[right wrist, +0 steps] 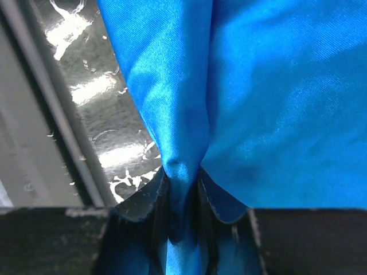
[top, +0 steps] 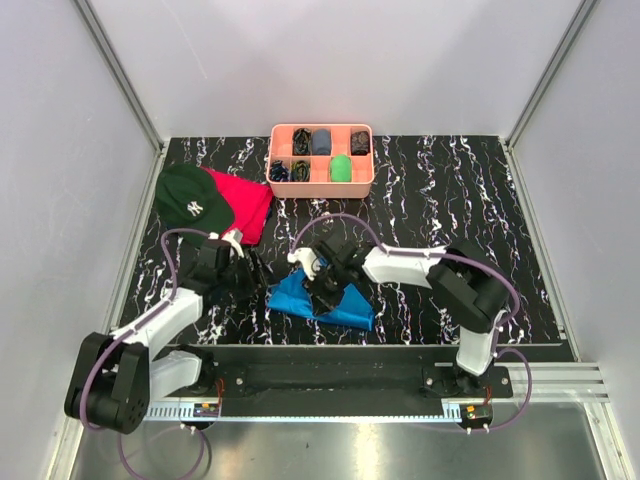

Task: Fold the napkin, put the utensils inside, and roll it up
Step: Roll the napkin with the utensil

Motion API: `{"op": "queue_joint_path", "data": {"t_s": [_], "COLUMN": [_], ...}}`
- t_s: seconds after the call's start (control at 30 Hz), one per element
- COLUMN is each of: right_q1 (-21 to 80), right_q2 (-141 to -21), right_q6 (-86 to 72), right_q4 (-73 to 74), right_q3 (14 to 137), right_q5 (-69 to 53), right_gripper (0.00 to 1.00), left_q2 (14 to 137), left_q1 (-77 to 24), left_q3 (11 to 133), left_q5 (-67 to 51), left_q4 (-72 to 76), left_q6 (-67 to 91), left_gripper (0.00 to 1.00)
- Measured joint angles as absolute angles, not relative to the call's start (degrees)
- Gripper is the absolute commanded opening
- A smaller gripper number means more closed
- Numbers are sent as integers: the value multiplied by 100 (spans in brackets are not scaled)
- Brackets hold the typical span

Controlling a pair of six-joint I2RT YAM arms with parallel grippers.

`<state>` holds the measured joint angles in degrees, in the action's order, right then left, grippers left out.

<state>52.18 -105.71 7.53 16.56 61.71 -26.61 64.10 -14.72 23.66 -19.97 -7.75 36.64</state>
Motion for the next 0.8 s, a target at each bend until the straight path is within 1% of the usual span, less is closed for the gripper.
{"op": "queue_joint_path", "data": {"t_s": [0.17, 0.4, 0.63, 0.73, 0.77, 0.8], "right_q1": [4840, 4508, 4340, 4322, 4313, 4307], "right_q2": [-10895, -11518, -12011, -12143, -12182, -12206], "right_q6": [556, 292, 154, 139, 139, 141], "right_q4": [1702, 1876, 2158, 2296, 2351, 2388], "right_q3": [6298, 6619, 6945, 7061, 7105, 7126], "right_q5": [-3651, -4860, -5575, -5712, -5736, -5767], "right_gripper": [22, 21, 21, 21, 21, 21], "left_q2": [5883, 5264, 5146, 5293, 5384, 5454], "left_q1": [-1459, -1459, -1459, -1459, -1459, -1459], "left_q3": [2193, 1586, 1304, 1229, 1210, 1190], "left_q5": [-1752, -1874, -2049, -2158, -2206, -2241], "left_q4": [-849, -587, 30, 279, 360, 423], "left_q6": [3660, 3701, 3771, 3811, 3822, 3841], "left_gripper": [68, 65, 52, 44, 37, 33]}}
